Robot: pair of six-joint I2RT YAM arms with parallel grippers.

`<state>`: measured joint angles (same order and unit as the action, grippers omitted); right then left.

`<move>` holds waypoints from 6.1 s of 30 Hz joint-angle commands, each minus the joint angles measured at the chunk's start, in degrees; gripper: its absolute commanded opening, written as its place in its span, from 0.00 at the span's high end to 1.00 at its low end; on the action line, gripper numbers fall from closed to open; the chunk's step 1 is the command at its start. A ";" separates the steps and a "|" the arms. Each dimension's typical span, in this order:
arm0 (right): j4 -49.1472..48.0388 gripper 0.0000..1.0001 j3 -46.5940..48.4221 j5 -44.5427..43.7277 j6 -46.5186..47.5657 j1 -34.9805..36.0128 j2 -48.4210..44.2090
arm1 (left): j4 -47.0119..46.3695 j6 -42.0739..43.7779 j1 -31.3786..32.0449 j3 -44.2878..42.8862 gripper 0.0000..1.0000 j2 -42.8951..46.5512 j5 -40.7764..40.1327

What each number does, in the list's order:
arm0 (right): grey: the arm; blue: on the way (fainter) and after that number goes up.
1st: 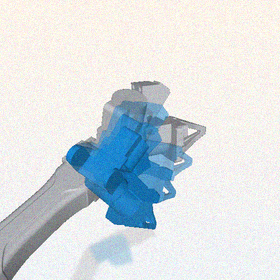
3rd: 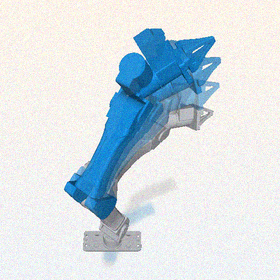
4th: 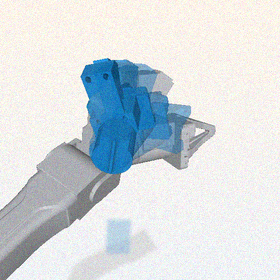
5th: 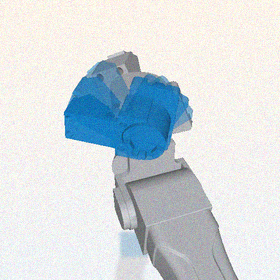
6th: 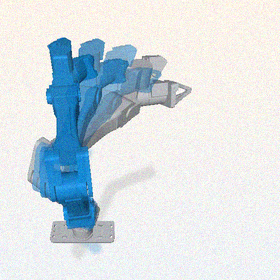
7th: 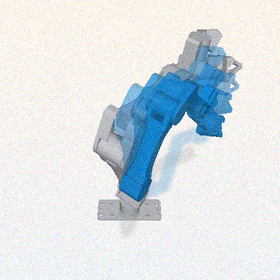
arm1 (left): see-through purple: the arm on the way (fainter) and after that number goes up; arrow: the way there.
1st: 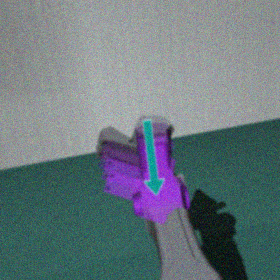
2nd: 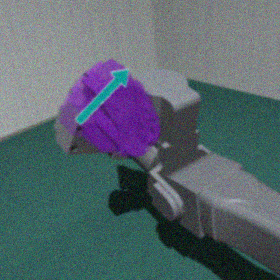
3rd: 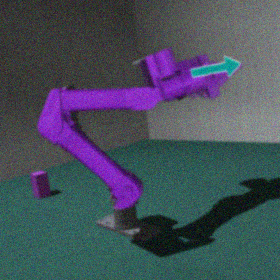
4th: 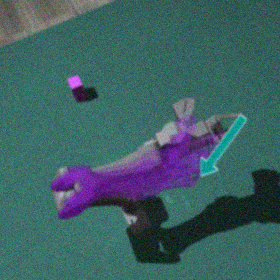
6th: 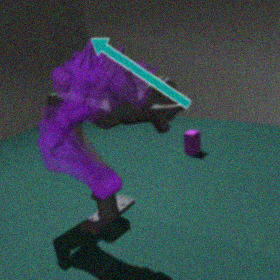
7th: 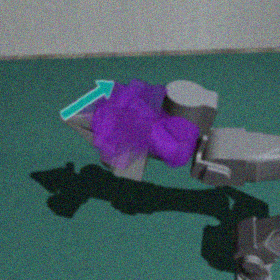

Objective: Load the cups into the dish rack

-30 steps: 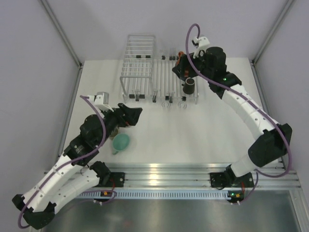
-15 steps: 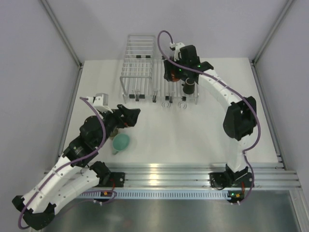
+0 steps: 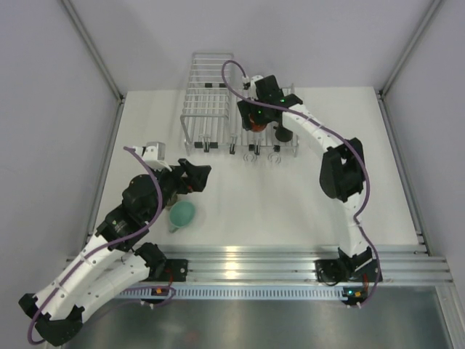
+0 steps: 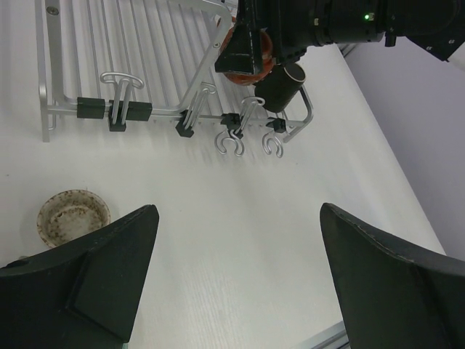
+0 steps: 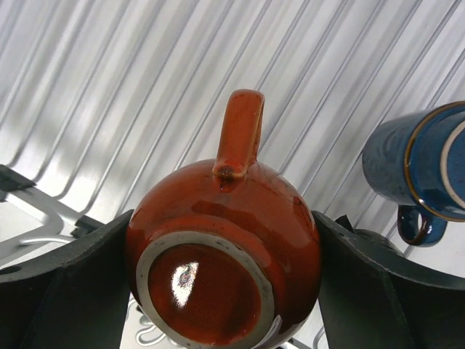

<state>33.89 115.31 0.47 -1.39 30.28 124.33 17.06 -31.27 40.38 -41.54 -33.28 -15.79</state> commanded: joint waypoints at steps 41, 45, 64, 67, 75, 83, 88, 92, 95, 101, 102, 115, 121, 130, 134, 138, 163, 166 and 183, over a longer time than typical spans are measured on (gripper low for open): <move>-0.84 0.24 4.23 -3.37 0.86 1.01 4.60 | -0.10 1.82 0.05 0.67 0.02 0.93 -0.82; -1.54 0.16 4.05 -3.28 2.79 1.27 4.16 | -0.01 1.82 0.05 0.76 0.02 1.02 -0.73; -2.25 0.01 4.05 -3.11 3.41 1.53 3.99 | -0.18 2.09 0.05 1.11 0.02 1.02 -0.73; -2.60 0.01 3.96 -3.28 3.76 1.71 3.64 | -0.18 2.00 0.05 1.20 0.02 1.11 -0.73; -3.65 0.01 3.09 -3.63 3.85 1.89 2.67 | -0.27 2.09 0.05 1.29 0.02 1.02 -0.99; -7.60 0.01 -1.31 -6.36 4.90 2.06 -3.56 | -0.01 1.91 0.05 1.46 0.02 1.63 -1.61; -8.93 0.01 -2.72 -8.46 5.78 2.06 -7.52 | 0.08 1.65 -0.04 1.64 0.02 1.73 -1.79; -10.15 0.01 -5.26 -10.14 6.48 2.06 -10.51 | 0.52 1.56 -0.04 2.34 0.02 1.72 -2.66; -12.44 0.01 -9.91 -10.58 6.57 1.97 -14.55 | 1.04 1.56 -0.04 3.48 0.02 1.29 -3.63; -19.90 0.01 -25.90 -10.75 3.42 1.36 -28.16 | 1.92 0.59 -0.04 5.59 0.02 -0.38 -5.91; -21.05 0.01 -30.71 -10.75 2.97 1.27 -32.62 | 2.45 0.51 -0.04 5.94 0.02 -0.99 -6.44; -24.05 0.01 -54.74 -13.56 -2.04 0.04 -66.05 | 0.88 -0.64 -0.04 8.58 0.04 -13.03 -11.02; -22.03 0.01 -59.67 -14.36 -3.18 -0.05 -74.05 | -6.94 4.01 -0.04 9.90 0.04 -17.34 -9.26; -17.81 0.01 -63.27 -14.35 -4.24 -0.05 -83.02 | -11.52 7.79 -0.74 8.84 0.04 -27.35 -9.96; -17.10 0.01 -64.15 -14.88 -4.24 -0.05 -84.69 | -14.59 9.64 -1.97 9.02 0.04 -30.53 -9.17; -16.66 0.01 -64.59 -14.88 -4.41 -0.05 -85.22 | -19.25 11.05 -4.08 9.63 0.04 -32.46 -7.07; -17.28 0.01 -66.09 -15.68 -4.32 -0.05 -85.92 | -23.66 10.79 -8.48 6.30 0.50 -48.54 -3.98; -17.28 0.01 -66.26 -15.67 -4.32 -0.05 -85.84 | -22.77 10.61 -8.48 5.33 0.57 -49.69 -4.77; -16.84 0.01 -66.70 -16.29 -5.12 -0.05 -86.10 | -18.20 6.66 -8.48 4.45 1.00 -47.07 -2.32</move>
<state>18.48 48.36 -14.55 -5.56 30.57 38.98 -3.33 -21.89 31.97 -36.12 -84.36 -20.58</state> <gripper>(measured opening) 0.993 0.202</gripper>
